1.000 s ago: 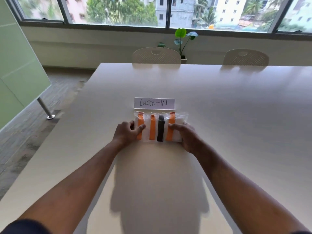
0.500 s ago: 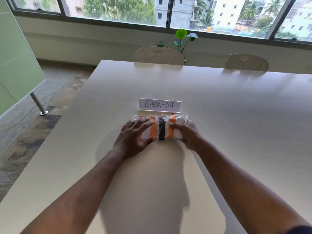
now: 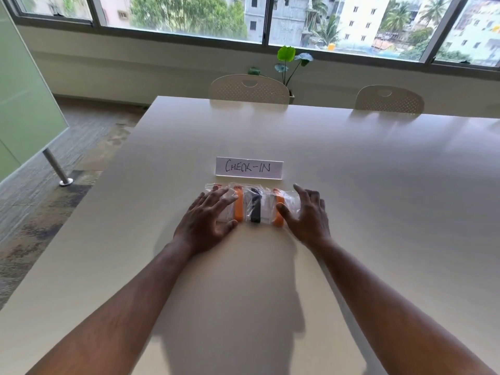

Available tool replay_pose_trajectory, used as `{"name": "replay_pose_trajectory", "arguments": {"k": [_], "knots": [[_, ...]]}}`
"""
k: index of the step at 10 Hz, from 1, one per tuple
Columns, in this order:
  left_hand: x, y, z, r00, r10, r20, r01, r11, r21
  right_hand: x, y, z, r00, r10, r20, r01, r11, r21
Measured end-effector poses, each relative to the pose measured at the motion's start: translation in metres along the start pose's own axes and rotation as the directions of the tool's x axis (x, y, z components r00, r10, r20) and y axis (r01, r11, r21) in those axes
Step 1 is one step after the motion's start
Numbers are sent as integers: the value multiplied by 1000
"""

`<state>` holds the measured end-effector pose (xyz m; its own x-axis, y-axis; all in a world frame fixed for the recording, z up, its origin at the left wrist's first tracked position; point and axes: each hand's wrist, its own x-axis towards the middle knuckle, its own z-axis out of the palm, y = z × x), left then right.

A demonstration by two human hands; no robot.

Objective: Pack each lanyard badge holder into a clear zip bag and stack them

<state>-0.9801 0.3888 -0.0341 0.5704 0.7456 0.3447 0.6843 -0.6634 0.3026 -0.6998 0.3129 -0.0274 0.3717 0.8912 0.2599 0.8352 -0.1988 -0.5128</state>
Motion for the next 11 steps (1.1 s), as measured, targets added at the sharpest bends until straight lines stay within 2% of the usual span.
{"name": "replay_pose_trajectory", "arguments": {"k": [1,2,4,7,9,10,11], "knots": [[-6,4,1,1000,2,-28,-2,1000,-12,-16,0,-4,985,-171,-3,171,984,-52],[-12,6,2,998,-17,-60,16,1000,-20,-27,-2,-3,964,-253,79,261,958,-119],[-10,8,2,997,-62,-46,59,996,-62,-22,-4,3,968,-232,99,244,959,-142],[-2,8,1,996,-88,23,89,995,-36,-15,-7,5,973,-188,133,209,964,-166],[-10,17,-4,996,-84,26,84,996,12,-23,-7,-2,973,-177,146,194,975,-110],[-14,26,-5,992,-118,50,118,993,6,-27,-5,-9,977,-178,119,185,982,-50],[-16,40,-4,987,-140,80,135,989,64,-30,-1,-15,978,-144,154,153,987,-48]]}}
